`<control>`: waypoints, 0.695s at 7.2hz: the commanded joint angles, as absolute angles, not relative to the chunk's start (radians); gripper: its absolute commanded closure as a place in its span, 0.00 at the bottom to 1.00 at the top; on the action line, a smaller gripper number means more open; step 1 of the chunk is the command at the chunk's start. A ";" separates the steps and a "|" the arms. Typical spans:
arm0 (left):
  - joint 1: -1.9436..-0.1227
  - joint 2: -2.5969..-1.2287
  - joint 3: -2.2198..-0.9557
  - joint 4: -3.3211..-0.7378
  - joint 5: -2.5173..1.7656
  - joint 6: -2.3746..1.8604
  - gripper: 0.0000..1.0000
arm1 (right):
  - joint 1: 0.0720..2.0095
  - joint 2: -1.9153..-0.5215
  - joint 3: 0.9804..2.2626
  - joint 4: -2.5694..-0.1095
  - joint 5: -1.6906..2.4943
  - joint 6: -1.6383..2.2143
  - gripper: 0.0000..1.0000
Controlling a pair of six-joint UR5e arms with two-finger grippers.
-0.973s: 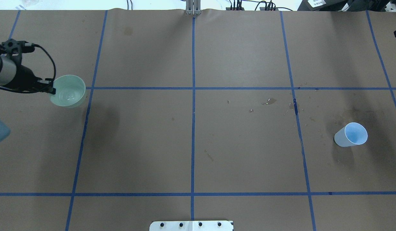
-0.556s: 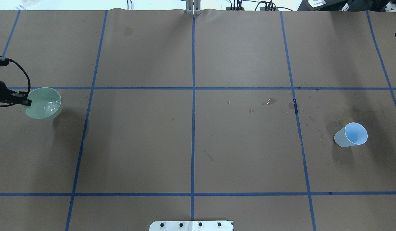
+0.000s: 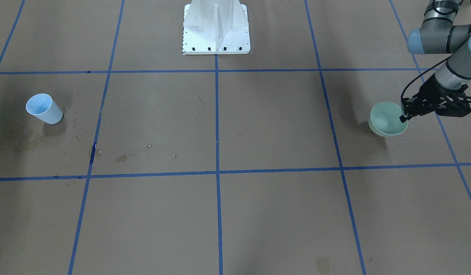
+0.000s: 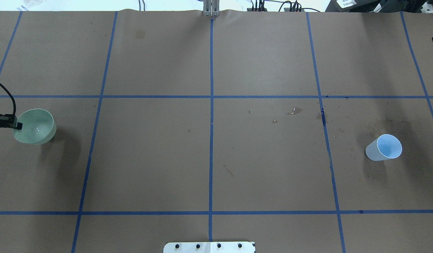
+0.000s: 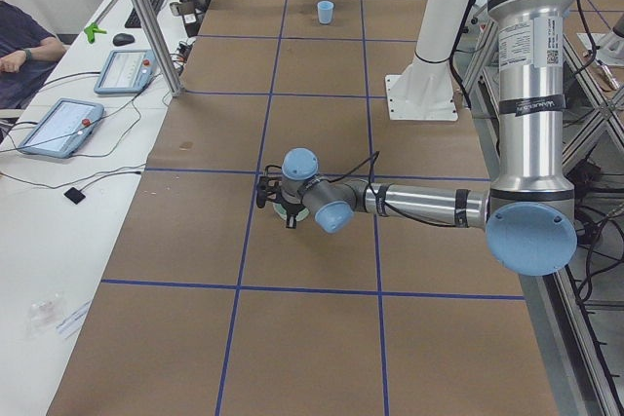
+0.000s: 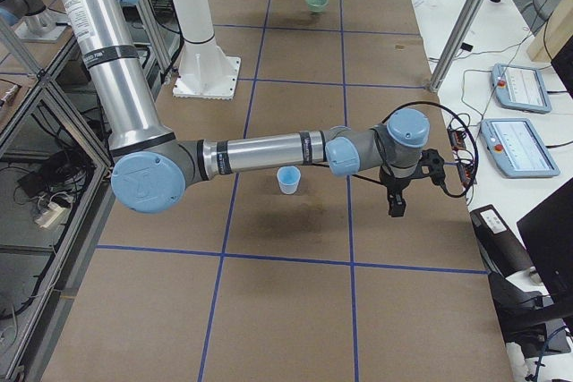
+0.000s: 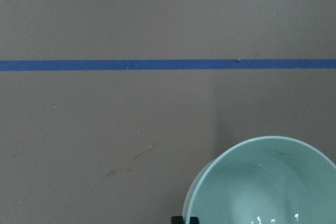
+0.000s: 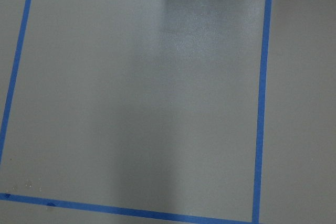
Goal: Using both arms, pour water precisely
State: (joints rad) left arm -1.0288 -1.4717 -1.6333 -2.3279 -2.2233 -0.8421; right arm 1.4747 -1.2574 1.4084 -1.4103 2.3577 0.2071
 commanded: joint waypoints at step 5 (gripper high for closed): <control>-1.009 -1.486 -1.631 -2.419 -2.270 -1.067 1.00 | 1.474 -1.270 1.416 -1.410 2.355 0.207 0.01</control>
